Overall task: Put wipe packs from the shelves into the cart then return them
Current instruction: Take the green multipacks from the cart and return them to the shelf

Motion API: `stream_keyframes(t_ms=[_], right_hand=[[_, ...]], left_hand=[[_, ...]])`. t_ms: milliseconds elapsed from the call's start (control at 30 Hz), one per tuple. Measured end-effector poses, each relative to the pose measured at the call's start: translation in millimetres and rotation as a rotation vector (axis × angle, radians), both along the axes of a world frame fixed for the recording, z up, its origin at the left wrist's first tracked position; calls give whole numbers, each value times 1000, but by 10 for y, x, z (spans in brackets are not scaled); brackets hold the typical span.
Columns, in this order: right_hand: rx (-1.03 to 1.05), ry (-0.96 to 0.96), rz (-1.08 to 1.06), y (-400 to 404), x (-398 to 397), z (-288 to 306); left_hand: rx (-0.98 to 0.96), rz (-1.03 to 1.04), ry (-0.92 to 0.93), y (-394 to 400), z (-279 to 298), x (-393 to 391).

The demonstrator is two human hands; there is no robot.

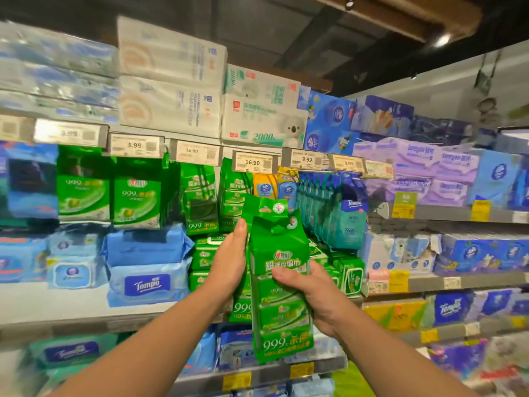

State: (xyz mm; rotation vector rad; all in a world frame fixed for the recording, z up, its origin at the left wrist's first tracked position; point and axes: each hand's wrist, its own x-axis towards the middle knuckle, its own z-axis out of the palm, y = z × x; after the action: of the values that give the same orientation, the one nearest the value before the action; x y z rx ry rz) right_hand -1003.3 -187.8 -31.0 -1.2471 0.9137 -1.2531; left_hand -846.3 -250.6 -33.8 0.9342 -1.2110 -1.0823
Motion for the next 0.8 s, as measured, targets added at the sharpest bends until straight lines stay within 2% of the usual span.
stream_keyframes(t_ms=[100,167,433,800], right_hand=[[-8,16,-10,-140,-86,8],[-10,16,-3,-256,-144,5],[-29,-36,-6,-781,-324,38],[-75,-16,33,-1537,-437,290]], left_hand=[[30,-129,150,-138,12,-56],[-2,-98,189,-253,137,-84],[-56,-11,51,-795,656,-325],[-117,78,66,-1413,795,-374]])
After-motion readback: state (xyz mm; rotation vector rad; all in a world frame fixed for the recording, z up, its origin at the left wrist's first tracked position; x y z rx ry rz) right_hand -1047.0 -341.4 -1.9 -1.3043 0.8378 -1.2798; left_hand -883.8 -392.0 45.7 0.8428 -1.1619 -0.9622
